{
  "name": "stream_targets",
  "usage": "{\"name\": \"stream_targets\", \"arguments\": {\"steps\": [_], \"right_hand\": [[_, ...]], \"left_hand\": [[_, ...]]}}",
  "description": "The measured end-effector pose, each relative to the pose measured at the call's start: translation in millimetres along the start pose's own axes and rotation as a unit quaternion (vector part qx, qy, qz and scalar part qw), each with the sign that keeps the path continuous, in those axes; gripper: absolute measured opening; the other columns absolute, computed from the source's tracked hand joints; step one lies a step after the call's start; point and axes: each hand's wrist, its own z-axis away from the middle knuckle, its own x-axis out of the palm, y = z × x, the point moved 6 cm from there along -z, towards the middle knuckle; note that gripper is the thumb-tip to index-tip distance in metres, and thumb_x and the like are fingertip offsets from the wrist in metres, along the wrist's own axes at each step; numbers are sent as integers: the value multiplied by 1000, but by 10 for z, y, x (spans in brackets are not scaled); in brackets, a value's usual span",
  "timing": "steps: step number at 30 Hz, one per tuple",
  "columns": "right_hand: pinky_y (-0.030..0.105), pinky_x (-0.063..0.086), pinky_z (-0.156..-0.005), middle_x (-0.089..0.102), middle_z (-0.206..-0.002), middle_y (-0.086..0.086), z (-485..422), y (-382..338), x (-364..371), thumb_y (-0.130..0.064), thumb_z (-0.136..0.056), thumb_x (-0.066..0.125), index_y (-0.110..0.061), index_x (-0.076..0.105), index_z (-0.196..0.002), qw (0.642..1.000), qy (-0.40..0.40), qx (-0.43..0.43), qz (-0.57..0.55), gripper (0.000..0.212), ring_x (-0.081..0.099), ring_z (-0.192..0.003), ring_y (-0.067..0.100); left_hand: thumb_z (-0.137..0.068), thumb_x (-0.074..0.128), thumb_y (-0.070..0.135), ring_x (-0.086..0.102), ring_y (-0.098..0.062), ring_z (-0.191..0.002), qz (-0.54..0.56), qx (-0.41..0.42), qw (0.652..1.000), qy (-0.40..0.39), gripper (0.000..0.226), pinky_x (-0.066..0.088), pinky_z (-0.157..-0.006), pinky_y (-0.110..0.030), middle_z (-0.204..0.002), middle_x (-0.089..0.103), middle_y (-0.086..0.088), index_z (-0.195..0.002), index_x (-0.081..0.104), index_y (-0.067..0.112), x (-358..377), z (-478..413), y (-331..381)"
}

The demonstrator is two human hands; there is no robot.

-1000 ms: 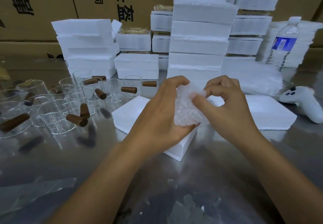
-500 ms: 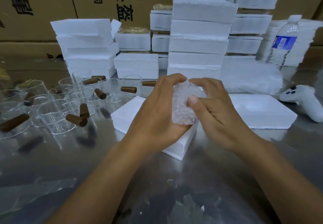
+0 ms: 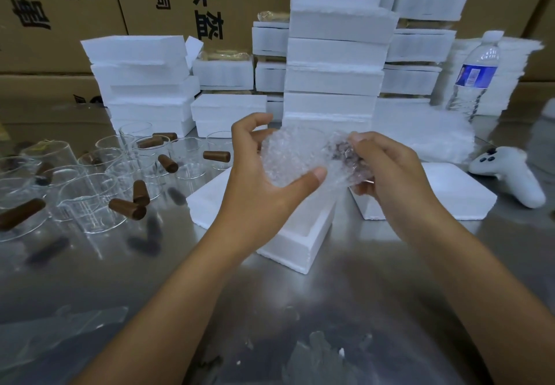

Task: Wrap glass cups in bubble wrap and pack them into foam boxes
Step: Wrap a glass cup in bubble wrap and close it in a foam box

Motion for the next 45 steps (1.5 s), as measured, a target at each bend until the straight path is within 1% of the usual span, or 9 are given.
{"name": "stream_targets", "arguments": {"steps": [4, 7, 14, 21, 24, 28, 34, 38, 45], "right_hand": [[19, 40, -47, 56, -67, 1, -26, 33, -43, -21, -90, 57, -22, 68, -71, 999, 9, 23, -35, 22, 46, -52, 12], [18, 44, -49, 56, -70, 2, -48, 41, -90, -17, -92, 54, -21, 67, -69, 995, 28, 35, -84, 26, 47, -56, 13], [21, 44, -50, 58, -57, -5, -159, 59, -617, -14, -96, 50, -15, 59, -83, 940, 242, 60, -233, 16, 46, -46, 9], [14, 45, -45, 55, -69, -5, -181, 202, -1208, -23, -96, 49, -14, 50, -102, 921, 383, 40, -53, 11, 47, -33, -1], [16, 45, -47, 54, -72, -5, -219, 214, -1271, -25, -96, 50, -20, 45, -85, 931, 364, 19, 30, 12, 49, -37, -1], [35, 49, -72, 61, -87, 4, -277, 246, -1176, -30, -94, 52, -29, 40, -80, 944, 296, -4, 144, 18, 59, -68, 16], [16, 39, -54, 61, -84, 8, -331, 349, -1061, -29, -95, 49, -17, 47, -96, 960, 194, 6, 201, 12, 55, -48, -4], [28, 34, -67, 60, -91, 4, -348, 392, -1110, -34, -95, 48, -19, 52, -97, 935, 198, 16, 293, 16, 56, -83, 20], [32, 32, -84, 71, -101, -1, -343, 493, -1217, -46, -87, 58, -24, 70, -98, 887, 243, 42, 391, 27, 58, -103, 23]], "left_hand": [[-74, 79, 25, 54, -2, -107, 2, -14, 1000, -19, 66, 45, -83, -6, -121, 44, 12, -113, 29, 43, 34, 10, -42], [-71, 81, 29, 48, 10, -110, -18, -8, 999, -45, 74, 38, -83, 0, -123, 41, 20, -116, 26, 47, 82, 18, -33], [-59, 74, 50, 47, 9, -115, -44, -23, 994, -98, 81, 36, -94, -1, -127, 40, 24, -121, 22, 52, 167, 33, -25], [-59, 69, 52, 55, 4, -105, -82, -26, 987, -137, 67, 42, -92, -6, -113, 51, 22, -116, 34, 47, 220, 64, -70], [-59, 69, 51, 57, 1, -103, -80, -27, 987, -134, 66, 45, -93, -12, -110, 52, 19, -116, 36, 46, 223, 60, -95], [-65, 72, 44, 58, -1, -101, -89, -26, 988, -127, 63, 49, -89, -15, -107, 54, 18, -116, 36, 46, 228, 52, -138], [-78, 75, 29, 59, -5, -97, -122, -5, 986, -118, 57, 49, -83, -21, -102, 56, 16, -114, 35, 48, 210, 65, -178], [-82, 68, 36, 57, 0, -92, -192, 3, 974, -117, 47, 48, -80, -23, -94, 57, 20, -111, 36, 52, 201, 80, -198], [-75, 52, 54, 57, -3, -79, -274, 1, 952, -134, 34, 51, -71, -30, -76, 57, 15, -108, 42, 49, 204, 109, -232]]}}
